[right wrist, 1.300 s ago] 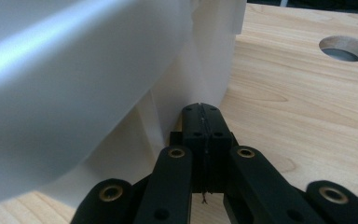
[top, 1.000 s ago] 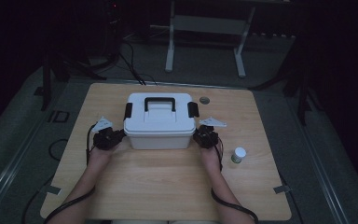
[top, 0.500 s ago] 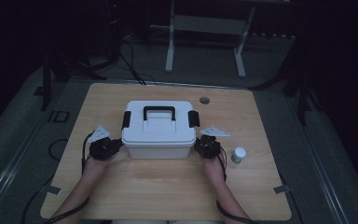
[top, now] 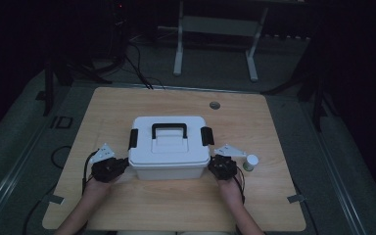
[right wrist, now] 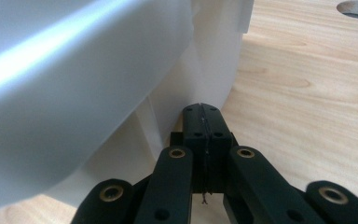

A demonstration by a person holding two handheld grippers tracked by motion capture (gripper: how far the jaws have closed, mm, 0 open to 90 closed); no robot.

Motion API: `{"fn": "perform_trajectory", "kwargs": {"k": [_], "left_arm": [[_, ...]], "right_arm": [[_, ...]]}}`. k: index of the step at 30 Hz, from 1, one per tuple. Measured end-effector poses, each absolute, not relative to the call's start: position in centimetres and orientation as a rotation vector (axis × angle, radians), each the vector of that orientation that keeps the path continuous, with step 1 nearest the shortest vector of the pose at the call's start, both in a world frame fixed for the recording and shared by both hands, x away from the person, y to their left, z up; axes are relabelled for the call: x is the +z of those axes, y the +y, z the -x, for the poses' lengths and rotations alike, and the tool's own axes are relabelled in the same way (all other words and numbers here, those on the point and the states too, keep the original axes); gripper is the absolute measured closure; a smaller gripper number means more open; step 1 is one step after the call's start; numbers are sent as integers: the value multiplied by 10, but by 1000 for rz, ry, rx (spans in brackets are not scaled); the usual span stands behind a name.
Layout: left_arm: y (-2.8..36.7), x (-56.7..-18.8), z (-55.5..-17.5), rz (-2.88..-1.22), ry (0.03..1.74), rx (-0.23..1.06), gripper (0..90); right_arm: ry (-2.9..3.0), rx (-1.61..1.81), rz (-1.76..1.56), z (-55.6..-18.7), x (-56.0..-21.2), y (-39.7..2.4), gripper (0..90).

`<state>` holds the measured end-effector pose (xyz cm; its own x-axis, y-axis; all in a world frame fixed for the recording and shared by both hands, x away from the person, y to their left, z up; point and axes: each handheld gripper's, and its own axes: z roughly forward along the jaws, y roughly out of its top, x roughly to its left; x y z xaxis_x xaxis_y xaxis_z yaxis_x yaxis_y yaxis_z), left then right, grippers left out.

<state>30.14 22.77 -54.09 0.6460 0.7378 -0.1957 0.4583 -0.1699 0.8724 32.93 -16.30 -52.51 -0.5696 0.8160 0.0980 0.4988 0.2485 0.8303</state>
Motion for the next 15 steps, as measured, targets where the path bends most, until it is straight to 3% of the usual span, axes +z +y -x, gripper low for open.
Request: {"fn": "perform_trajectory", "kwargs": {"k": [15], "left_arm": [[212, -542, -286, -1837, 894, 281, 895]], "right_arm": [[2160, 1251, -1218, -300, -526, -184, 900]]}}
